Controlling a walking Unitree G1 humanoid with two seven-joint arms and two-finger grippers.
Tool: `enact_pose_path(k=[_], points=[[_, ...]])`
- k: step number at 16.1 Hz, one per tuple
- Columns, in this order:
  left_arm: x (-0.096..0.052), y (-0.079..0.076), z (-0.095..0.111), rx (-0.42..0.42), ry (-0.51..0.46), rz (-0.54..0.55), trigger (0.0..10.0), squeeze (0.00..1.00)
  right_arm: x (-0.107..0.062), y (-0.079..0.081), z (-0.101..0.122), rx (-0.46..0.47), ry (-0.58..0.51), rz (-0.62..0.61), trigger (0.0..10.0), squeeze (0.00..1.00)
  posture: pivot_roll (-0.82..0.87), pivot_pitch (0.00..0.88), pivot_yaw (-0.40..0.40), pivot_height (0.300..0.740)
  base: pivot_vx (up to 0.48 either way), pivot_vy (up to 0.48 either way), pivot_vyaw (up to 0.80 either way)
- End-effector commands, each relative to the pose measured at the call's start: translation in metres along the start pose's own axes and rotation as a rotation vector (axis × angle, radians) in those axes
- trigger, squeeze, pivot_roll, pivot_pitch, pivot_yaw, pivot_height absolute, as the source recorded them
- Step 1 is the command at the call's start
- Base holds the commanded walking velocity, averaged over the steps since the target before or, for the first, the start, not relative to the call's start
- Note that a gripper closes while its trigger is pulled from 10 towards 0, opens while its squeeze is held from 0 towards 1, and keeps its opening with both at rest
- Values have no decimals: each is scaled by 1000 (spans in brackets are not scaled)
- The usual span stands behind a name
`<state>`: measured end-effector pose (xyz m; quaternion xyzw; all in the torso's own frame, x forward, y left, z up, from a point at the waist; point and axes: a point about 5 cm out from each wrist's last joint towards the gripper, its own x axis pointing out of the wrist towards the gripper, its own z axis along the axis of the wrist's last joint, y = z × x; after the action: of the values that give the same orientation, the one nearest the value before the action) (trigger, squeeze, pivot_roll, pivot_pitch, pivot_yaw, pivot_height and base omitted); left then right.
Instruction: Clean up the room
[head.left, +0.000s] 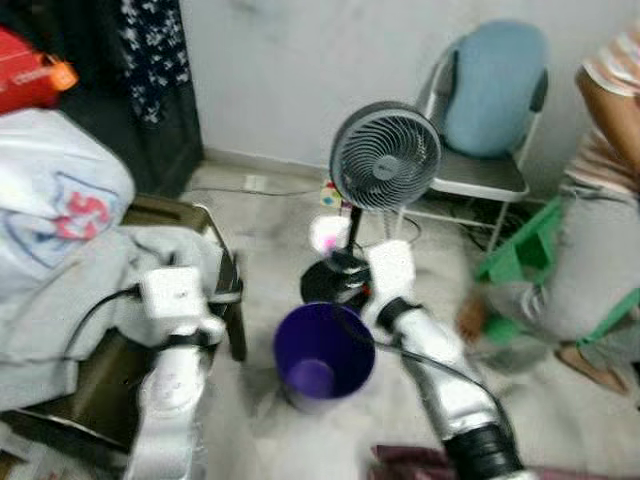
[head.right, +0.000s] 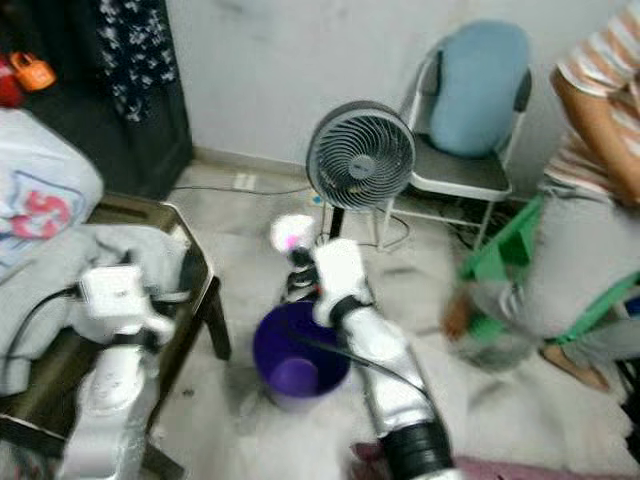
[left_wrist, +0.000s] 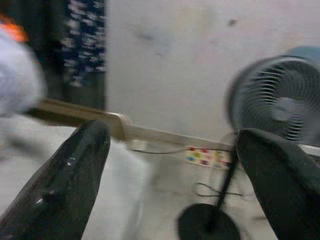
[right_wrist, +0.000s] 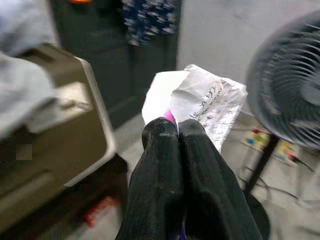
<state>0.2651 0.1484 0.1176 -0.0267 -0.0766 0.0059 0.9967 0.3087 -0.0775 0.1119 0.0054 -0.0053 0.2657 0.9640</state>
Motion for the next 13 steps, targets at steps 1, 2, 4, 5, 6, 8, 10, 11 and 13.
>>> enact_pose_path(k=[1, 2, 4, 5, 6, 8, 10, 11, 13], points=[[-3, 6, -3, 12, 17, 18, 10000, 0, 3, 6, 1, 12, -4, 15, 10000, 0, -15, 53, -120, 740, 0, 0, -800], [-2, 6, -2, 9, 10, 11, 10000, 0, 3, 6, 1, 11, -4, 15, 10000, 0, -15, 53, -120, 740, 0, 0, -800], [-2, 4, -1, 6, -2, -1, 10000, 0, 3, 6, 1, 11, -2, 14, 10000, 0, -17, 52, -119, 740, 0, 0, -800], [-2, 4, 0, 6, -7, -8, 10000, 0, 3, 5, 1, 12, -3, 13, 10000, 0, -17, 52, -119, 740, 262, 0, -488], [-2, 4, 0, 5, -8, -9, 10000, 0, 3, 5, 1, 11, -4, 12, 10000, 0, -17, 53, -118, 740, 379, 0, 0], [-2, 3, 0, 4, -10, -15, 10000, 0, 3, 6, 1, 10, -6, 12, 10000, 0, -17, 55, -118, 740, 416, 0, 0], [-2, 3, 0, 4, -12, -20, 10000, 0, 3, 6, 2, 8, -6, 13, 10000, 0, -17, 55, -118, 740, 424, 0, 0], [-2, 3, 0, 5, -11, -19, 10000, 0, 3, 6, 1, 7, -6, 13, 10000, 0, -15, 54, -118, 740, 420, 0, 0], [-2, 3, 0, 6, -11, -19, 10000, 0, 3, 6, 1, 7, -6, 13, 10000, 0, -15, 54, -118, 740, 412, 0, 0]])
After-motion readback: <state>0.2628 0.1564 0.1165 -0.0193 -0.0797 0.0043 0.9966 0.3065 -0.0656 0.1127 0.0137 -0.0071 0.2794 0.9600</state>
